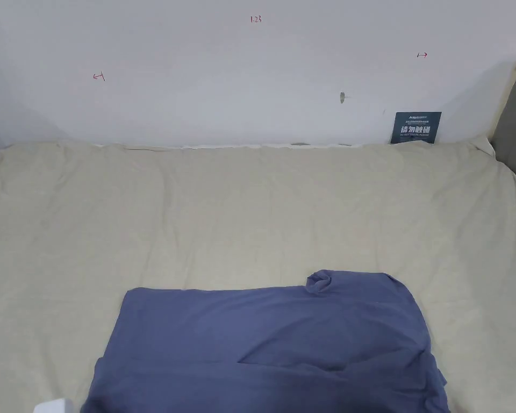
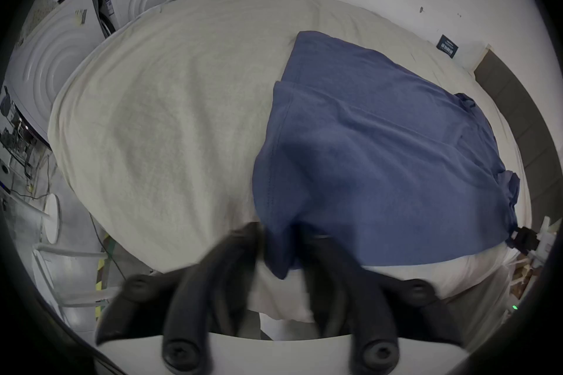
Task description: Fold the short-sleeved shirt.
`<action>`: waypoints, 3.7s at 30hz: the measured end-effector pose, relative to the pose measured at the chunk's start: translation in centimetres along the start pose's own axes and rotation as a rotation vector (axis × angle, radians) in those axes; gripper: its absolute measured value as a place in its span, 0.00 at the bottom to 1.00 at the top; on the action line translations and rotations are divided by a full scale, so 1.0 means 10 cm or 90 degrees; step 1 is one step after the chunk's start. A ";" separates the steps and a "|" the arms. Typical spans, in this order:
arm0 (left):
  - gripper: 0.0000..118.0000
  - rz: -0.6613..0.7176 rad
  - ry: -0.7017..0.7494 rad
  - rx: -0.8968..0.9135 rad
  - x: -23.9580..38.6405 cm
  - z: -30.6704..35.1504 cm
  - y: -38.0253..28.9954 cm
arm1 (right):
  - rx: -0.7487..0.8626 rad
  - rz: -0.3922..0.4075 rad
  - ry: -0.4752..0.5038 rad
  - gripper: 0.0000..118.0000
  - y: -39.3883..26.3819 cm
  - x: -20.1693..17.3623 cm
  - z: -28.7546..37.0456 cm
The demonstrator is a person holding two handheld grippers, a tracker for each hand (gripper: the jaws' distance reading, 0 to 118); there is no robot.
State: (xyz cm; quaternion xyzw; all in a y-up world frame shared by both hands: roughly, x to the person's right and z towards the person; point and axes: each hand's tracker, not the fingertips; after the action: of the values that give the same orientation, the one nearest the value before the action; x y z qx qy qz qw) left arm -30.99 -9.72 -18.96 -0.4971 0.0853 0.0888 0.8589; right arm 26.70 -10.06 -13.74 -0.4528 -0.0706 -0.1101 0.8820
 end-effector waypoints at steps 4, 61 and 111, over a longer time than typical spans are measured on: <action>1.00 0.029 -0.034 0.048 0.32 0.68 0.13 | 0.094 0.014 0.009 0.68 0.25 -0.11 0.31; 0.15 -0.087 -0.031 0.056 0.86 -1.35 2.35 | 0.257 0.112 0.017 0.02 2.26 -0.88 -0.35; 0.02 -0.020 -0.057 0.050 -0.03 0.00 0.08 | 0.028 0.045 0.054 0.06 0.20 0.04 0.16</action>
State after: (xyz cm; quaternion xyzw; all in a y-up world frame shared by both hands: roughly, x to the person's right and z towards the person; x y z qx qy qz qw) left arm -31.50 -9.33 -19.54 -0.4597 0.0423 0.0937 0.8821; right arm 27.56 -7.71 -14.27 -0.4307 -0.0193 -0.0965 0.8971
